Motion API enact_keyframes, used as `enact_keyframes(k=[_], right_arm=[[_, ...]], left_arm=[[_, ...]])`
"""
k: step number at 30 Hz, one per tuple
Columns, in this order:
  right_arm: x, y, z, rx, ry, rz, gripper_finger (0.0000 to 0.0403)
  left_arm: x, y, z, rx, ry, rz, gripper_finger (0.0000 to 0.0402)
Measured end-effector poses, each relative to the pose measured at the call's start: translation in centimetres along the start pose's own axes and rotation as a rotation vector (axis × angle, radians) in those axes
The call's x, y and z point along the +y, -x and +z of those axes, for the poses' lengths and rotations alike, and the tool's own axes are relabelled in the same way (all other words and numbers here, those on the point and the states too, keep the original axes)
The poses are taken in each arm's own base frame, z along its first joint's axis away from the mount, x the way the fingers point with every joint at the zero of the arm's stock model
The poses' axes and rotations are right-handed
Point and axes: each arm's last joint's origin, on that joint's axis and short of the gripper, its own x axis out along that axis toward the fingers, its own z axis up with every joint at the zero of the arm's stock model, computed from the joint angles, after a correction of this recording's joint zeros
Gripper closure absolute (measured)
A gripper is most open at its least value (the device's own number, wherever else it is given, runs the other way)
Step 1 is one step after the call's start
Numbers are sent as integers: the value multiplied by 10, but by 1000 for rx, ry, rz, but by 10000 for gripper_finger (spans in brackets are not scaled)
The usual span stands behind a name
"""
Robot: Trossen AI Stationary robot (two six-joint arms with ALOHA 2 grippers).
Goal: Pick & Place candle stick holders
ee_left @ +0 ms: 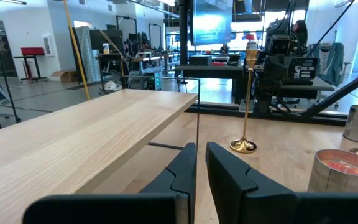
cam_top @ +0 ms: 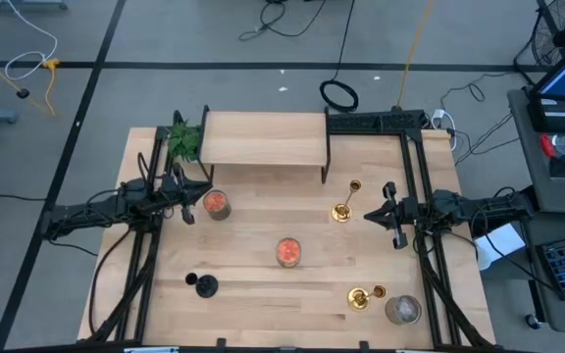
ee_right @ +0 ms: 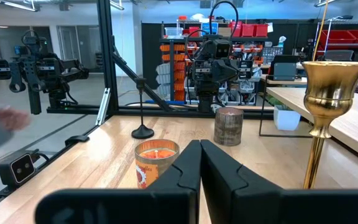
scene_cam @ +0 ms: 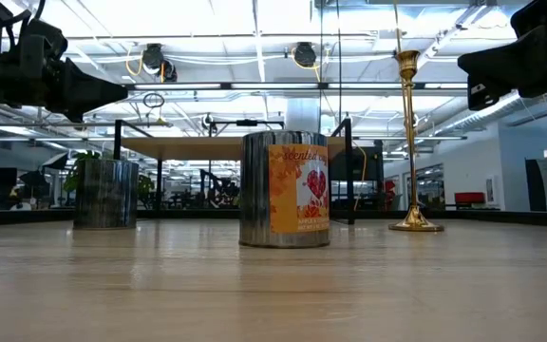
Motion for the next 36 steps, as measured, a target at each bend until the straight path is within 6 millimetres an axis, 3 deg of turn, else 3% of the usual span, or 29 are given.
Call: enact_keyframes(k=[16,24,30,36], right_arm=[[0,0,1,-6,0,0,394],[-2,0,8,-80,44,-61,391],[-2,-2,5,-46,51,-68,341],[-8,-5,0,14,80,-299,255]], left_arm=[[0,0,0,-2,-27,1,362],[0,0,0,-1,105,0,362],[0,0,3,-28,159,-2,362],[-2,0,9,-82,167,-97,358]])
